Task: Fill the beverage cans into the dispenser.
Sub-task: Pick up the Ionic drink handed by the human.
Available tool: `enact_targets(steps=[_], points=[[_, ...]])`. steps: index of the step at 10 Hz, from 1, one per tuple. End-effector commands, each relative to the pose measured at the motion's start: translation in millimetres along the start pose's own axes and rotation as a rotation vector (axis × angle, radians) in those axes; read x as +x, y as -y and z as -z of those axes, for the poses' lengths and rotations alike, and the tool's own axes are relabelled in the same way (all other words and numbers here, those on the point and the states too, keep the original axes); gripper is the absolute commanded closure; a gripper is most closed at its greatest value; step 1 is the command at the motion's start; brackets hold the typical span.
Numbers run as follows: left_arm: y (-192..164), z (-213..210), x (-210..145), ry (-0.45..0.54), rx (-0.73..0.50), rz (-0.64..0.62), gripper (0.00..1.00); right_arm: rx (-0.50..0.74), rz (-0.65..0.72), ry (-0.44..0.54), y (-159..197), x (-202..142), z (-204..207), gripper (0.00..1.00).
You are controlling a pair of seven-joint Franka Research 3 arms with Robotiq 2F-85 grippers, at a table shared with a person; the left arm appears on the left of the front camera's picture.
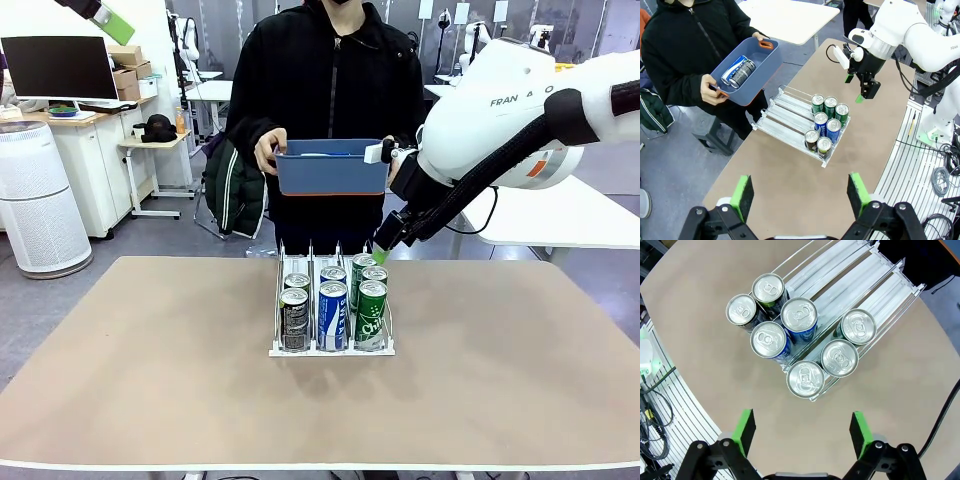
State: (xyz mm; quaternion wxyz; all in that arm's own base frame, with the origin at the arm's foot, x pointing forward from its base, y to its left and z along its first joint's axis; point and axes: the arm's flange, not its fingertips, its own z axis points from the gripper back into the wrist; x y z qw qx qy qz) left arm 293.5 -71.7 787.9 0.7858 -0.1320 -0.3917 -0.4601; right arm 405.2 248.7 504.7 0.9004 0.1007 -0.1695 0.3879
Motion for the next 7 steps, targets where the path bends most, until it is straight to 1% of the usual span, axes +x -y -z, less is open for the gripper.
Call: enact_targets(steps=[1, 5, 7], points=[[-1, 0, 0, -0.002, 0.005, -0.004, 0.0, 0.0, 0.0, 0.0, 0, 0, 0, 0.0], [-1, 0, 0, -0.002, 0.005, -0.004, 0.0, 0.07, -0.029, 0.055, 27, 10, -41, 0.0], [-1, 0, 0, -0.002, 0.005, -0.004, 0.0, 0.128, -0.067, 0.079, 45, 15, -73, 0.0]])
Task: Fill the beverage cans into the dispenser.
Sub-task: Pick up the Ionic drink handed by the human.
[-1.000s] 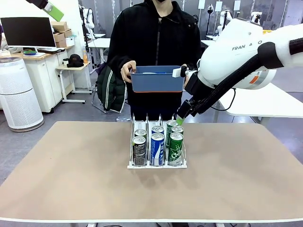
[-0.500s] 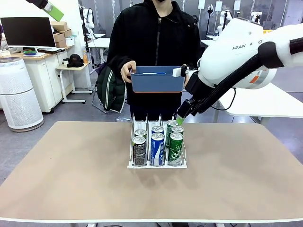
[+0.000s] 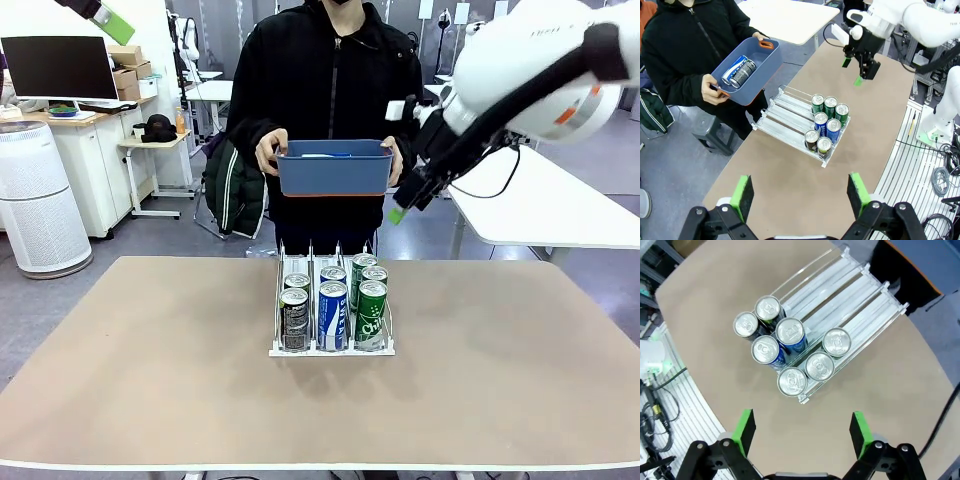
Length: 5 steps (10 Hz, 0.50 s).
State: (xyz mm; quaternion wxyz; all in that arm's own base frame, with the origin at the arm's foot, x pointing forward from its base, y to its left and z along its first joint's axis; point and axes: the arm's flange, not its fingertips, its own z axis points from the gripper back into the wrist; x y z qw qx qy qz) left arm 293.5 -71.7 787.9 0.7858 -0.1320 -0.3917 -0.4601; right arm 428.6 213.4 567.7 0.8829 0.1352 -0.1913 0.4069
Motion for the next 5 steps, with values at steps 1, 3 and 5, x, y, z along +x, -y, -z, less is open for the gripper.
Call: enact_targets(steps=[1, 3, 5], points=[[-1, 0, 0, -0.002, 0.005, -0.004, 0.0, 0.083, -0.035, 0.026, 9, 6, -25, 0.0], [-1, 0, 0, -0.002, 0.005, -0.004, 0.0, 0.115, -0.075, 0.034, 15, 23, -69, 0.0], [-1, 0, 0, -0.002, 0.005, -0.004, 0.0, 0.115, -0.122, 0.06, 9, 41, -112, 0.0]])
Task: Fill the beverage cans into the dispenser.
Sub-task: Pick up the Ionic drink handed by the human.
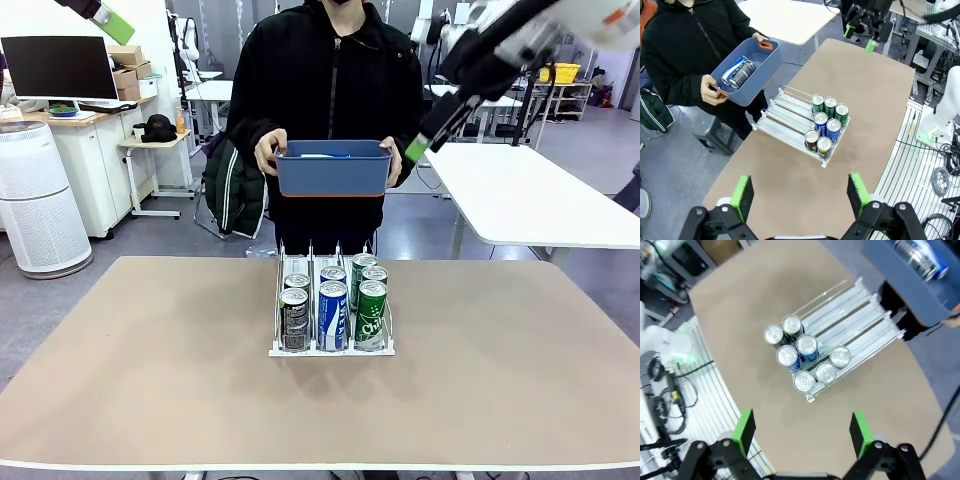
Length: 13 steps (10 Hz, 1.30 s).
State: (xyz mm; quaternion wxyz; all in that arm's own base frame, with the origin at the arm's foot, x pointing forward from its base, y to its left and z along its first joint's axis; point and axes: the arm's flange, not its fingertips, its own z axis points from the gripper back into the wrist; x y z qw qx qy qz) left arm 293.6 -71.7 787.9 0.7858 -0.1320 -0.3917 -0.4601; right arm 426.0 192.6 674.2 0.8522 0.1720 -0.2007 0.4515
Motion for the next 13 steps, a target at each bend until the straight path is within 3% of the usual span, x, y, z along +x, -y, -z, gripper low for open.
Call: enact_targets(steps=[1, 5, 8, 13], points=[[-1, 0, 0, -0.002, 0.005, -0.004, 0.0, 0.066, -0.053, 0.024, 5, 17, -28, 0.0], [-1, 0, 0, -0.002, 0.005, -0.004, 0.0, 0.079, -0.092, 0.118, -10, 33, -89, 0.0], [-1, 0, 0, -0.002, 0.005, -0.004, 0.0, -0.003, -0.088, 0.25, -21, 16, -115, 0.0], [-1, 0, 0, -0.002, 0.005, -0.004, 0.0, -0.065, -0.087, 0.354, -33, -1, -147, 0.0]])
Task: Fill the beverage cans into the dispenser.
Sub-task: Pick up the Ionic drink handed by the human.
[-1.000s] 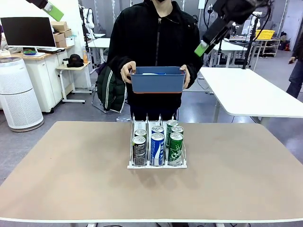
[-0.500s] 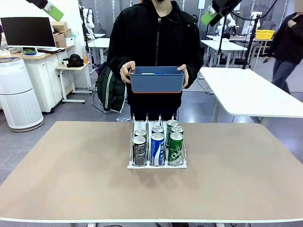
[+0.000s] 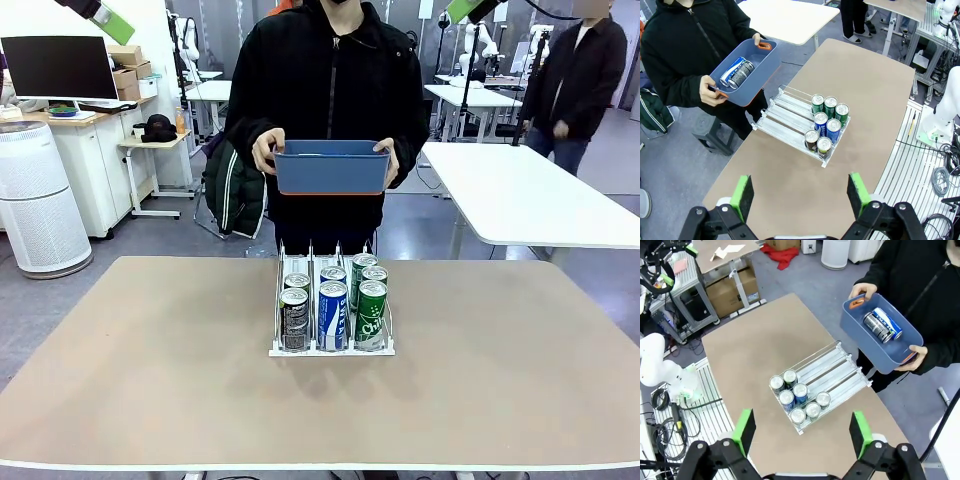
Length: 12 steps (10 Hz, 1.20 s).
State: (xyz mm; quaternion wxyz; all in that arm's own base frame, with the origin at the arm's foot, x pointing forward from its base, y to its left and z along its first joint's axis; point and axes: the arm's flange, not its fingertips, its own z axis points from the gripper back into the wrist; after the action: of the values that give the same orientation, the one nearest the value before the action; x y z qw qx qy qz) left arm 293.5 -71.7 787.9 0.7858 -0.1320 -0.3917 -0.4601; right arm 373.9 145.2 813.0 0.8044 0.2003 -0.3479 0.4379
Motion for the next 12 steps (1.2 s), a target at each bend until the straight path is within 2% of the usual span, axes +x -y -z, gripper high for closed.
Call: enact_targets(steps=[1, 6, 8, 9, 12], points=[[-1, 0, 0, -0.002, 0.005, -0.004, 0.0, 0.007, -0.024, 0.068, -2, -13, -1, 0.0], [-1, 0, 0, -0.002, 0.005, -0.004, 0.0, 0.003, -0.023, 0.097, 0, -9, -10, 0.0], [-1, 0, 0, -0.002, 0.005, -0.004, 0.0, -0.002, 0.019, 0.071, 1, -8, -1, 0.0], [-1, 0, 0, -0.002, 0.005, -0.004, 0.0, -0.016, -0.002, 0.053, -1, -2, -13, 0.0], [-1, 0, 0, -0.002, 0.005, -0.004, 0.0, -0.016, -0.002, 0.053, -1, -2, -13, 0.0]])
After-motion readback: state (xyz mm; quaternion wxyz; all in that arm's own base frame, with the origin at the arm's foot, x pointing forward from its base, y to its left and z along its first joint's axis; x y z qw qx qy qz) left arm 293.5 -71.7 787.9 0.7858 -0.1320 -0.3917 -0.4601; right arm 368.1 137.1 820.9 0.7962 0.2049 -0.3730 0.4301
